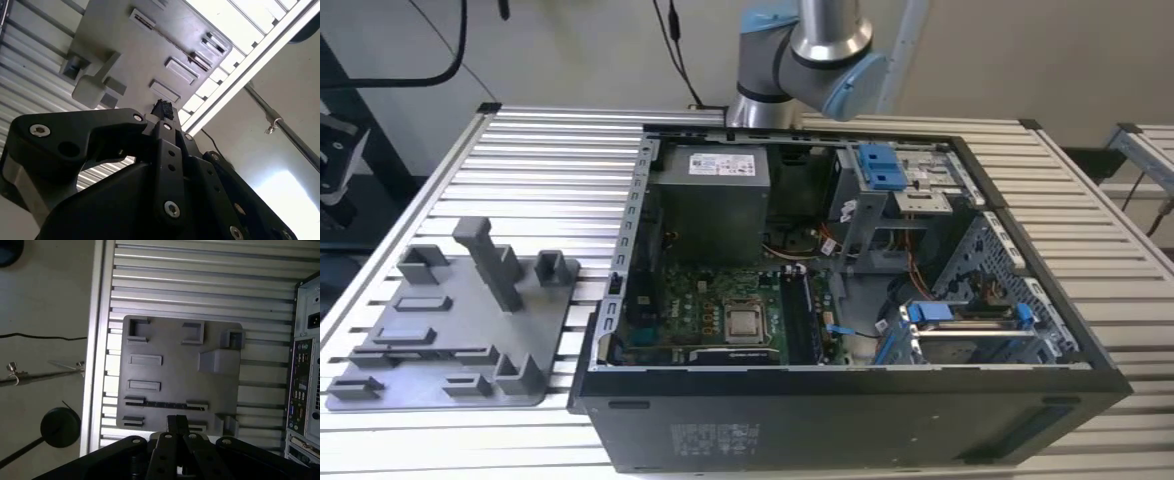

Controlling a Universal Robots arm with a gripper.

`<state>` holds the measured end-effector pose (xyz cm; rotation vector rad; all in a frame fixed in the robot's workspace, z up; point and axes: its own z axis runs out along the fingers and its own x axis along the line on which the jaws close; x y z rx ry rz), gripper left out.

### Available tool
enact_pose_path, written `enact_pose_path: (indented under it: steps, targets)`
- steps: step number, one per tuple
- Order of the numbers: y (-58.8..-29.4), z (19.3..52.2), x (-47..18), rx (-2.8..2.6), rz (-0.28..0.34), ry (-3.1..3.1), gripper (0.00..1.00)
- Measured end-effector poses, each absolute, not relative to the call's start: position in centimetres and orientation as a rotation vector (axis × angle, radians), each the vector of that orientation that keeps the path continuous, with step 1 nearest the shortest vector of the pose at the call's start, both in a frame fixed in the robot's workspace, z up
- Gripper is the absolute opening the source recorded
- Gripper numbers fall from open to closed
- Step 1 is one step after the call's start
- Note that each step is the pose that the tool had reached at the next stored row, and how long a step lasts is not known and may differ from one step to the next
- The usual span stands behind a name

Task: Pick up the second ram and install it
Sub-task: 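Pick up the second ram and move it above second insertion slot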

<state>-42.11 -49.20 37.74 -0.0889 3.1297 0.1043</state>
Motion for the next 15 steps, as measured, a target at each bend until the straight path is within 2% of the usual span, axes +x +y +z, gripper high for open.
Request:
enact_pose_path:
  steps: [15]
  targets:
    - [-49.2, 37.73, -42.11, -0.133, 0.104, 3.129, 0.11]
